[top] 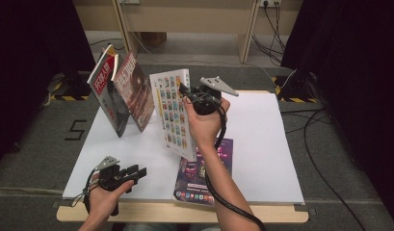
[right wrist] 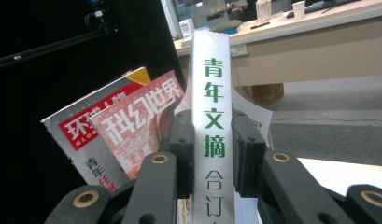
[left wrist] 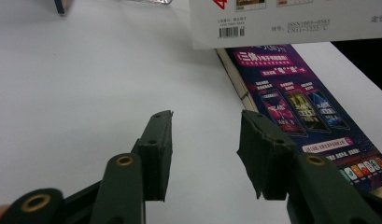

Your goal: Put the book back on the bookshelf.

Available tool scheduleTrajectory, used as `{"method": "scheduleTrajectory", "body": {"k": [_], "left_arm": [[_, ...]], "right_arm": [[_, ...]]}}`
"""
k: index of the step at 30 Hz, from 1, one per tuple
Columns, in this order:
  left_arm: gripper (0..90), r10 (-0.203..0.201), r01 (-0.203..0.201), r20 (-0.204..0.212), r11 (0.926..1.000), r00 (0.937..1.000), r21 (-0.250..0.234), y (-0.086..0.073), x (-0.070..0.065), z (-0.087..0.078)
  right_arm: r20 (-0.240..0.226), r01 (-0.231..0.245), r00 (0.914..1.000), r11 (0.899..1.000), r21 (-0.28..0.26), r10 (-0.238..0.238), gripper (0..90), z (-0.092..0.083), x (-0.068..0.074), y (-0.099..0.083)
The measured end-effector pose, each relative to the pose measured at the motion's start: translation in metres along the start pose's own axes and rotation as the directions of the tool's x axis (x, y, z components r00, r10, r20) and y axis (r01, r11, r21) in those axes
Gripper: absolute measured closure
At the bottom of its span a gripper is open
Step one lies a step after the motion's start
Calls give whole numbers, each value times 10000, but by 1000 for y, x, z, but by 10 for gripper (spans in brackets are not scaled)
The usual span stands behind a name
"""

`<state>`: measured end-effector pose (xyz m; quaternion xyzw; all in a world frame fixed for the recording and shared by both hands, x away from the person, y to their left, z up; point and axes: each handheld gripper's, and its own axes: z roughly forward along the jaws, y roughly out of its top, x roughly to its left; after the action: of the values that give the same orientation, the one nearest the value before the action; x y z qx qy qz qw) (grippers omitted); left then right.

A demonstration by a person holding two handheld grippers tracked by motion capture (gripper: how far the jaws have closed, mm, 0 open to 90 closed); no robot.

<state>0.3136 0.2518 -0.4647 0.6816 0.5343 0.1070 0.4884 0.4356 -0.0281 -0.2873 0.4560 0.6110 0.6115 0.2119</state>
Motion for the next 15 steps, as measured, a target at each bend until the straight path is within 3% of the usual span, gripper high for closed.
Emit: {"method": "scheduleTrajectory", "body": {"k": [15], "left_arm": [[536, -4, 3, 83, 9999, 10000, 110, -2, -1, 3]], "right_arm": [[459, 60, 9989, 9995, -300, -46, 742, 19, -4, 11]]}}
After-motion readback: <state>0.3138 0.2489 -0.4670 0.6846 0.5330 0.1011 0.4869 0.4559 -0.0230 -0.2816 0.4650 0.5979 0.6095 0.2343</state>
